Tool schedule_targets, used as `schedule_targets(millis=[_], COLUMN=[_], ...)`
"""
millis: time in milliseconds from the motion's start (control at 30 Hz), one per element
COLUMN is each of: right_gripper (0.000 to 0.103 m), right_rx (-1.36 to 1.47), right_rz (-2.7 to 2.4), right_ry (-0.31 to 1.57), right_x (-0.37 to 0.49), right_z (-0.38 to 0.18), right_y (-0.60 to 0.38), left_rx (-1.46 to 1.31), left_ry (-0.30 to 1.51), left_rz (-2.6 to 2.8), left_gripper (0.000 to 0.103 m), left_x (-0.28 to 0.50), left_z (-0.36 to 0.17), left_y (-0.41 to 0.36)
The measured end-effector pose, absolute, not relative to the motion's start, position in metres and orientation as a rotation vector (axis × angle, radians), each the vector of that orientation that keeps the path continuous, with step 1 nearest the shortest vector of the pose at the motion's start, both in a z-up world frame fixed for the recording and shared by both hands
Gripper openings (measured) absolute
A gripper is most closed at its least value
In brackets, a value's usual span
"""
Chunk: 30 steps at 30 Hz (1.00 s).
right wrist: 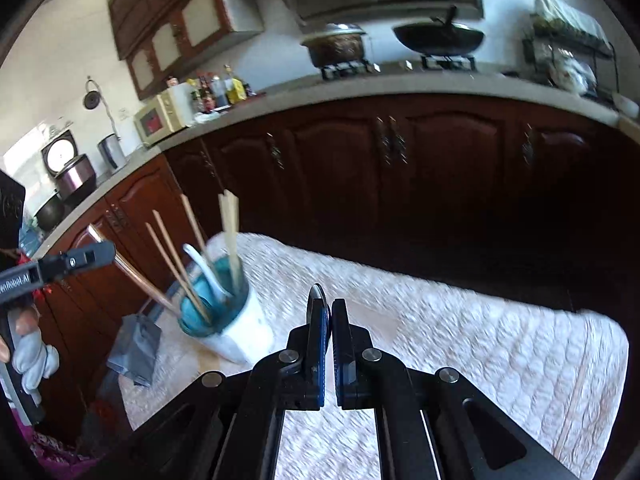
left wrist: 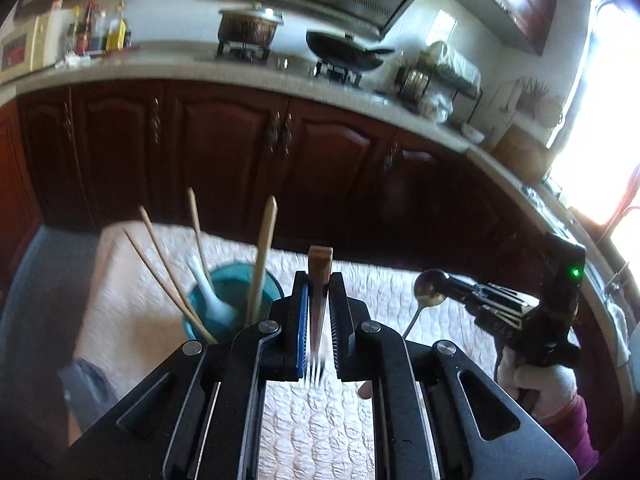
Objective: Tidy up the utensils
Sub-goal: 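Lift the fork and spoon and carry them over the teal-lined cup, then lower the fork and spoon into the cup and open both tools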
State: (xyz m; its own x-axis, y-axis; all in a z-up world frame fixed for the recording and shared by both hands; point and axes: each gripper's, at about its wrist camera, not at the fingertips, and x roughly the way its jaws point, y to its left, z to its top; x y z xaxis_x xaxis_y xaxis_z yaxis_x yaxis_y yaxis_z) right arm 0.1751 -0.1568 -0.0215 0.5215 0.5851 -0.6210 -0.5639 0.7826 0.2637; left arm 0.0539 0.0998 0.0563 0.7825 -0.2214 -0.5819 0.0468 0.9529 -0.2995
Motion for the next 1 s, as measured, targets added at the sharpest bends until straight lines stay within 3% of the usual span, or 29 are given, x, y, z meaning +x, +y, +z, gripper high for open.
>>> schedule_targets(millis=[367, 1000], right_gripper=[0.002, 0.002], right_rx=[-0.022, -0.300], right_rz=[0.755, 0.647], right_ry=[0.664, 0.625], right_x=[0.177, 0.202], right_z=[0.022, -0.014], right_y=[-0.086, 0.024], left_rx=[-0.254, -0.269], left_ry=[0.560, 0.598], left_rz=[-0.045, 0.092], left_gripper=[0.009, 0.009], left_x=[0.047, 0.084], left_z=[0.085, 0.016], left_y=[0.144, 0.164])
